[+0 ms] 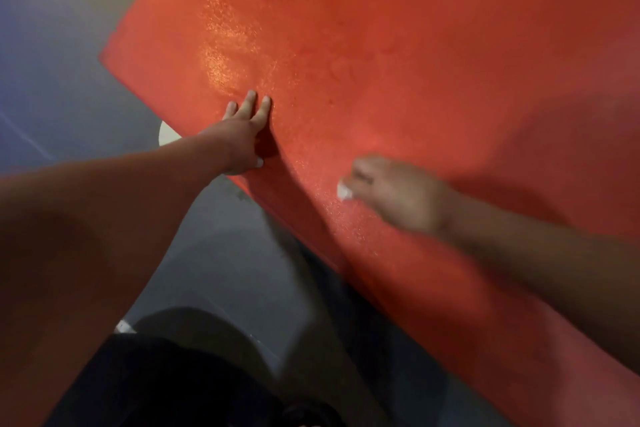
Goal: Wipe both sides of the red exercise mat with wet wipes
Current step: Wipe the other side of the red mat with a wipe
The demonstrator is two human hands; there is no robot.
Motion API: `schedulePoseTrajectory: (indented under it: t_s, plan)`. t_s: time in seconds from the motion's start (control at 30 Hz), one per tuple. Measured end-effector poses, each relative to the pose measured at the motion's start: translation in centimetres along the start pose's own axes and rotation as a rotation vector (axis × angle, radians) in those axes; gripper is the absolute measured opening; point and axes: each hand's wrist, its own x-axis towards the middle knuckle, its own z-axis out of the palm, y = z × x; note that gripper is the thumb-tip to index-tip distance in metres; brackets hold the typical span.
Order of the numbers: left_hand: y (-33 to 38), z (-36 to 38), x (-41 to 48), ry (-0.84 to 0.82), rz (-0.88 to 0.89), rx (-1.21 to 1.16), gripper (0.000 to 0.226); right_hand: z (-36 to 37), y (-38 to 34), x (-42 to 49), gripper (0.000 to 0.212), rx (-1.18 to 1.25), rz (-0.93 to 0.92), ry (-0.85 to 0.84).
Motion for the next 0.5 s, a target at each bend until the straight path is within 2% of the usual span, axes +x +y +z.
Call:
schedulePoseTrajectory:
  t_s: [0.1,0.17,0.23,0.3,0.37,0.43,0.5]
  plan:
    - [0.9,-0.5,0.0,-0.047,-0.021,-0.01,0.116,-2.5,6.0,0.6,0.023,-0.084,0.336,0.208]
    - [2.0,-1.2,-0.1,-0.081,-0.087,-0.066,0.117,-2.7,6.1,0.5,0.024,-0.107,0.47,0.268]
    - [3.8,-1.6,-0.1,-0.06,-0.149,-0.128,0.123,-1.8,3.3,-0.3,0.025,-0.093,0.387,0.203]
    - [5.4,-1.7,-0.1,-0.004,-0.183,-0.153,0.133,-0.7,-0.8,-2.3,0.019,-0.006,0.158,0.072]
    - [6.1,-1.2,-0.3,0.066,-0.188,-0.161,0.138,-0.7,-2.8,-4.5,0.018,0.035,0.029,-0.075]
    - [6.1,-0.3,-0.7,0.133,-0.205,-0.211,0.134,-1.4,-0.6,-5.3,0.02,-0.005,0.109,-0.037]
    - [6.1,0.7,-1.4,0.195,-0.213,-0.233,0.117,-2.1,2.9,-5.4,0.023,-0.002,0.386,0.124]
